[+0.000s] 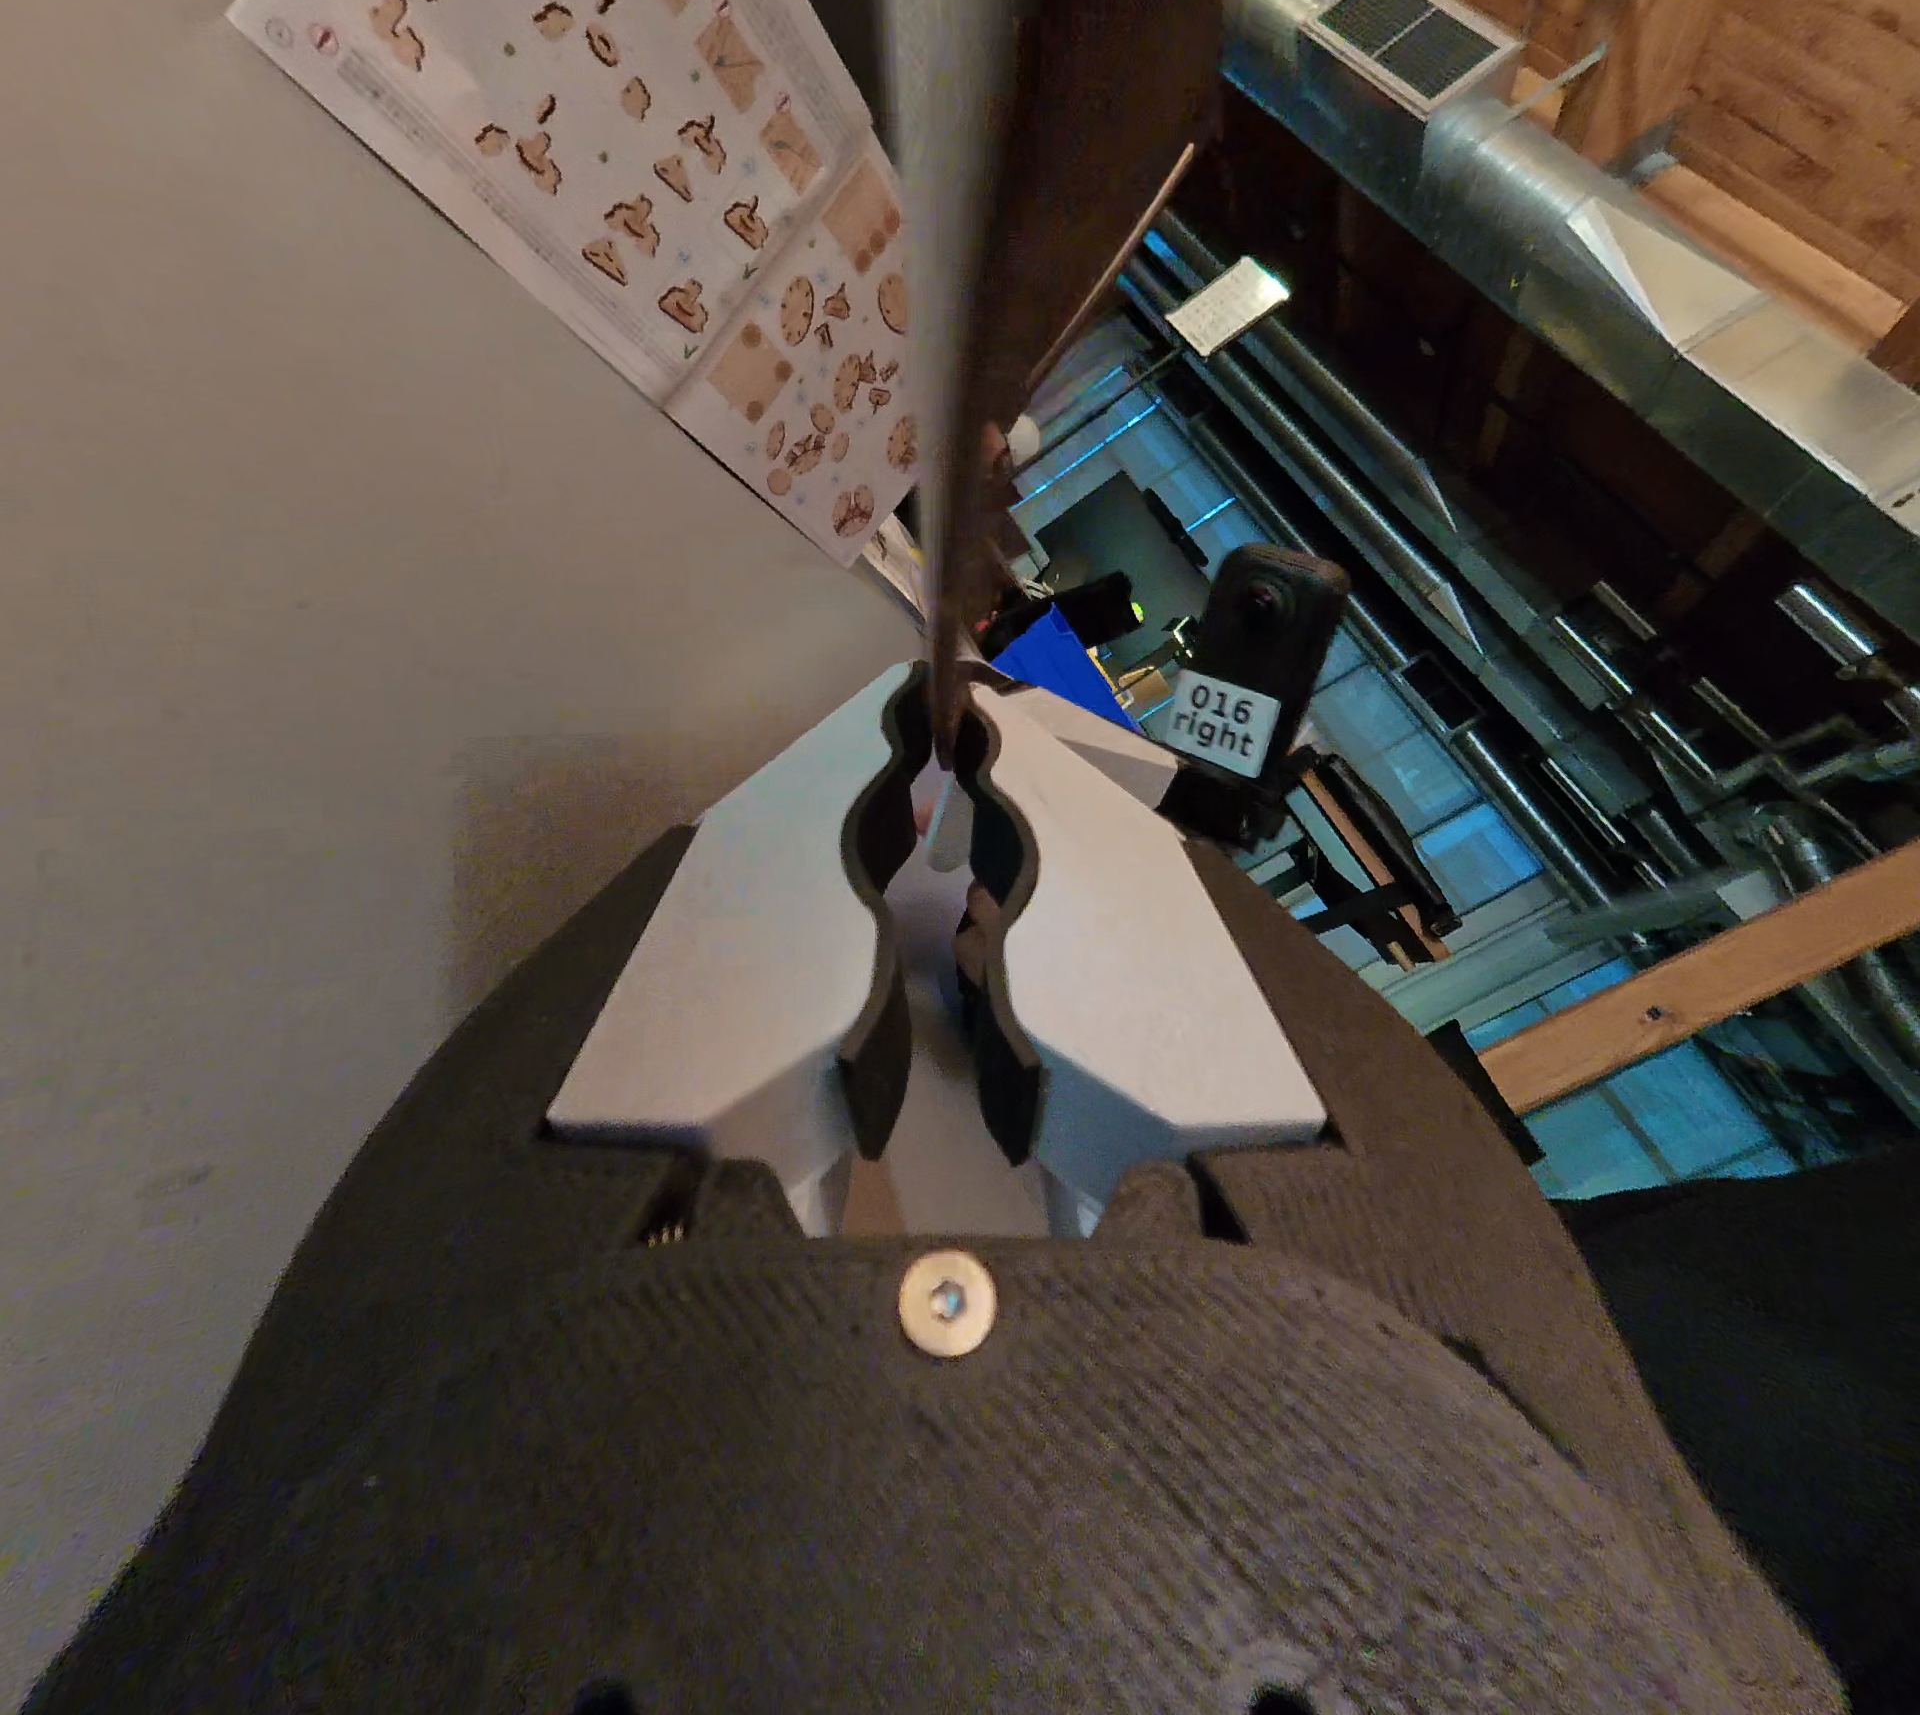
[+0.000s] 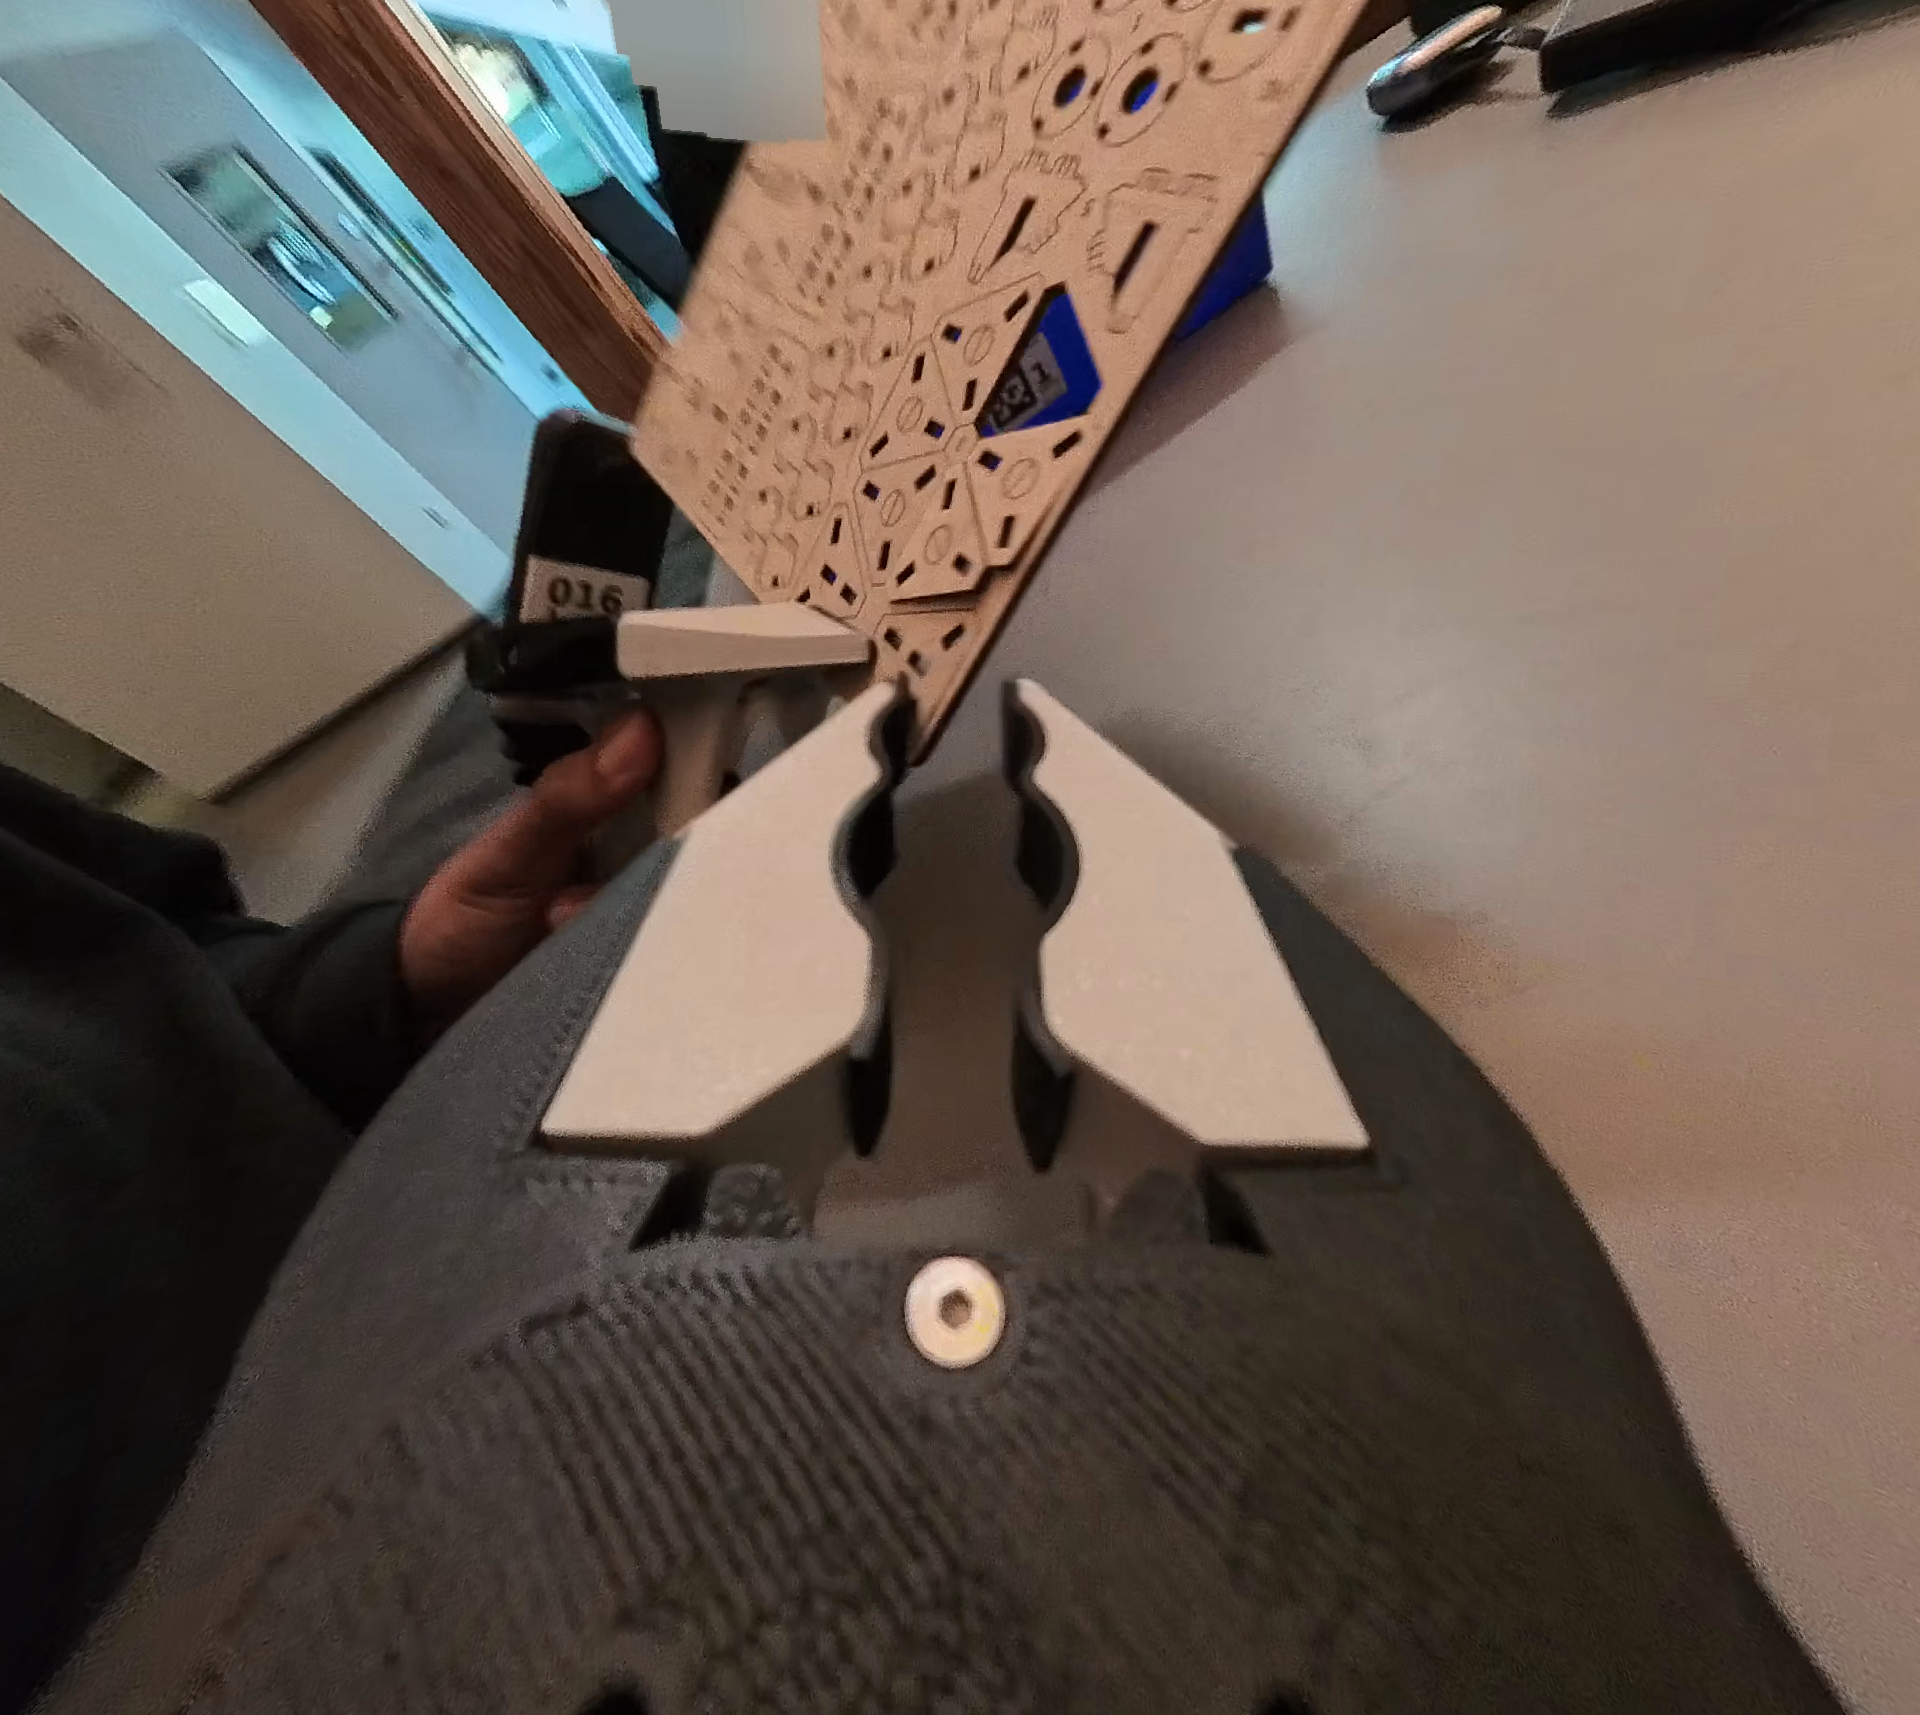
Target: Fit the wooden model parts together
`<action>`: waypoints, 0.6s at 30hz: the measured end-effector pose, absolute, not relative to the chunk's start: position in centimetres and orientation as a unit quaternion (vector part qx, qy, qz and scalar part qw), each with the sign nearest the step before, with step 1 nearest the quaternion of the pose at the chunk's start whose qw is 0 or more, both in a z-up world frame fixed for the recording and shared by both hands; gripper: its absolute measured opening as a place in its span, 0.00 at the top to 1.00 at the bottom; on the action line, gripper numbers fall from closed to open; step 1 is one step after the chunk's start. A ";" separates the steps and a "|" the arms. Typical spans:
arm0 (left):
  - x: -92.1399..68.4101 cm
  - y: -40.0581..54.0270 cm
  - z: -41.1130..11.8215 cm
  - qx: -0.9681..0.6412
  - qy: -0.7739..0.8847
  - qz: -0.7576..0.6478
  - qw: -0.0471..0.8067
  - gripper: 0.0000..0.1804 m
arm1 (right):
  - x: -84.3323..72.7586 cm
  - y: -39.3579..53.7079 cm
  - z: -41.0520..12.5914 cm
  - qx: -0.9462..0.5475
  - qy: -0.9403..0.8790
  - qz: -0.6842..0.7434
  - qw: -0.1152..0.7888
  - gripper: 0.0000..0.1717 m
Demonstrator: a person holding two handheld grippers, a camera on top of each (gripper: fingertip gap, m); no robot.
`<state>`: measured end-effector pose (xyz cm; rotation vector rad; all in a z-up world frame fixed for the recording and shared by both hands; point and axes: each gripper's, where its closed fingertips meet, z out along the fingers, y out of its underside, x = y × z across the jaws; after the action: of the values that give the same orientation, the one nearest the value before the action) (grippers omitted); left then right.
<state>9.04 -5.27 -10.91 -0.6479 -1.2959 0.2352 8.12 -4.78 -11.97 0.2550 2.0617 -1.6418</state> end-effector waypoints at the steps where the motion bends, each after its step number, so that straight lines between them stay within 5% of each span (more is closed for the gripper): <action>1: 9.1 -5.1 -10.8 -0.300 -0.587 0.108 0.745 1.00 | 8.0 -4.8 -11.8 0.106 0.744 -0.603 0.268 0.85; 4: 9.1 -4.4 -10.8 -0.314 -0.579 0.093 0.747 1.00 | 8.7 -5.0 -11.7 0.131 0.713 -0.590 0.354 0.80; 6: 9.2 -4.1 -10.7 -0.325 -0.573 0.101 0.746 1.00 | 9.4 -4.8 -11.3 0.121 0.701 -0.588 0.385 0.90; 18: 9.4 -3.8 -10.2 -0.321 -0.552 0.081 0.765 0.97 | 9.7 -4.1 -10.3 0.124 0.661 -0.591 0.445 0.98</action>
<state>9.37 -3.82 -10.15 -0.6983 -1.1983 0.1755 9.74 -4.15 -10.30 0.3071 1.6392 -1.4650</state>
